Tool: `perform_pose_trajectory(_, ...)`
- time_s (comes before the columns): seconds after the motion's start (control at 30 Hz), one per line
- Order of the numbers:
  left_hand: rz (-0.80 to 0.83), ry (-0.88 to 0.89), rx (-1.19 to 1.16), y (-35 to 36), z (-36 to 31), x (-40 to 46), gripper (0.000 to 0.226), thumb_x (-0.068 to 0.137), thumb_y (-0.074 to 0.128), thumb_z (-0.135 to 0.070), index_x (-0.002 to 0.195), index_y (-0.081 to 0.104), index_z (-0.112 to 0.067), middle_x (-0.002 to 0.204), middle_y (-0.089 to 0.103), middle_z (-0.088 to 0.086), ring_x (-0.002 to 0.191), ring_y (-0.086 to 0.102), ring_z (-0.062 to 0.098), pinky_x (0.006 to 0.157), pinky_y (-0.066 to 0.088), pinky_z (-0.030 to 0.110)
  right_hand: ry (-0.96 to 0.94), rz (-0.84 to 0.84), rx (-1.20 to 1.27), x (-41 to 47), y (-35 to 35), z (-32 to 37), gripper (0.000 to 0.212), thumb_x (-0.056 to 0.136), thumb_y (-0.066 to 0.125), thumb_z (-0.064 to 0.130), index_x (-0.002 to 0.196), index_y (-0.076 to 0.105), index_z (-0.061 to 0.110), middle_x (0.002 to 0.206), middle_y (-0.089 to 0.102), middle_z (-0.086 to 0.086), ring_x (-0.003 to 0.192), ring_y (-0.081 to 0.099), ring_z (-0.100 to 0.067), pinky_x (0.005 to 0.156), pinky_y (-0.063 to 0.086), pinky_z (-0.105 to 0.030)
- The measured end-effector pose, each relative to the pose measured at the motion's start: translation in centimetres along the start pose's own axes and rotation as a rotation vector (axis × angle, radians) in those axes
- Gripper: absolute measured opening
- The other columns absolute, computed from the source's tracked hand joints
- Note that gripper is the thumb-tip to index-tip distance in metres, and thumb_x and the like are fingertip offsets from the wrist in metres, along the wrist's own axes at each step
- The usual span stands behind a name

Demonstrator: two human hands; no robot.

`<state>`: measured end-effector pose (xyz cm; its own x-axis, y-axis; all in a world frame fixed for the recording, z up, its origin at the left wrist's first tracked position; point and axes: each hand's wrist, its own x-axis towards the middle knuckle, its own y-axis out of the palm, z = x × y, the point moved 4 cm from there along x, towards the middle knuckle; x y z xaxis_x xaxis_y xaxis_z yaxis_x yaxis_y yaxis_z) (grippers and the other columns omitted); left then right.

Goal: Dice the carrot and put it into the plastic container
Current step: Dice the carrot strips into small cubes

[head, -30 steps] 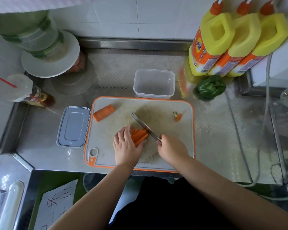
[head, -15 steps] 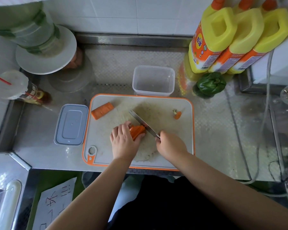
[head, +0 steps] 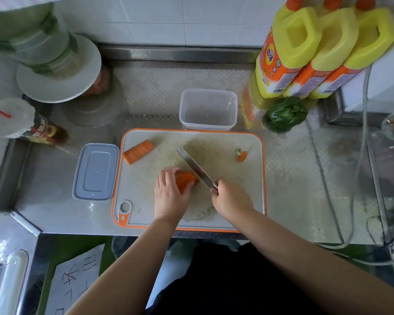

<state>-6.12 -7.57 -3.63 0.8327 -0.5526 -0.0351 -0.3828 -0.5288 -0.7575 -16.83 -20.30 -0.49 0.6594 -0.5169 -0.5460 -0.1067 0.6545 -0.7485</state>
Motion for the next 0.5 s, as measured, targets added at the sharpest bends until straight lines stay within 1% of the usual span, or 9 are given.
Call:
perform_pose_trajectory(0.1, -0.013, 0.028, -0.062, -0.32, -0.12, 0.19, 0.029, 0.085, 0.073, -0.023, 0.107, 0.058, -0.011, 0.116, 0.053, 0.006, 0.106, 0.054, 0.024, 0.087, 0.051, 0.041, 0.018, 0.011, 0.012, 0.16, -0.06, -0.31, 0.018, 0.099, 0.043, 0.030, 0.090, 0.044, 0.015, 0.069, 0.048, 0.002, 0.069, 0.052, -0.024, 0.059, 0.038, -0.028)
perform_pose_trajectory(0.2, -0.044, 0.093, -0.038, -0.44, -0.38, 0.10, 0.019, 0.083, 0.075, -0.017, 0.097, 0.064, -0.009, 0.111, 0.056, 0.006, 0.101, 0.055, 0.024, 0.082, 0.049, 0.033, 0.008, 0.007, 0.009, 0.25, -0.08, -0.45, 0.017, 0.099, 0.043, 0.030, 0.090, 0.045, 0.015, 0.066, 0.046, 0.004, 0.067, 0.051, -0.023, 0.058, 0.038, -0.029)
perform_pose_trajectory(0.27, -0.079, 0.197, 0.016, -0.56, -0.39, -0.05, 0.014, 0.082, 0.075, -0.013, 0.093, 0.067, -0.008, 0.105, 0.058, 0.007, 0.098, 0.053, 0.024, 0.081, 0.046, 0.029, 0.001, -0.002, 0.003, 0.14, -0.08, -0.45, 0.016, 0.099, 0.043, 0.029, 0.090, 0.043, 0.016, 0.066, 0.047, 0.004, 0.066, 0.051, -0.022, 0.057, 0.038, -0.028)
perform_pose_trajectory(0.37, -0.059, 0.334, 0.070, -0.53, -0.21, -0.25, 0.012, 0.081, 0.077, -0.015, 0.088, 0.070, -0.009, 0.100, 0.059, 0.007, 0.097, 0.050, 0.023, 0.082, 0.042, 0.024, 0.003, -0.013, 0.002, -0.09, 0.07, -0.33, 0.015, 0.099, 0.044, 0.029, 0.088, 0.042, 0.018, 0.065, 0.044, 0.006, 0.066, 0.050, -0.021, 0.057, 0.037, -0.028)
perform_pose_trajectory(0.43, -0.022, 0.335, 0.089, -0.34, -0.06, -0.27, 0.014, 0.080, 0.079, -0.016, 0.089, 0.070, -0.010, 0.101, 0.058, 0.007, 0.100, 0.049, 0.023, 0.083, 0.041, 0.024, -0.002, -0.024, -0.013, -0.19, 0.19, -0.17, 0.015, 0.098, 0.045, 0.028, 0.088, 0.042, 0.018, 0.066, 0.044, 0.005, 0.066, 0.049, -0.022, 0.058, 0.037, -0.028)
perform_pose_trajectory(0.5, -0.001, 0.300, 0.089, -0.18, 0.01, -0.15, 0.015, 0.079, 0.079, -0.016, 0.089, 0.069, -0.010, 0.102, 0.058, 0.008, 0.100, 0.049, 0.024, 0.081, 0.042, 0.025, -0.020, -0.022, -0.044, -0.24, 0.29, 0.02, 0.014, 0.097, 0.045, 0.028, 0.088, 0.045, 0.017, 0.067, 0.044, 0.004, 0.066, 0.049, -0.023, 0.057, 0.036, -0.029)
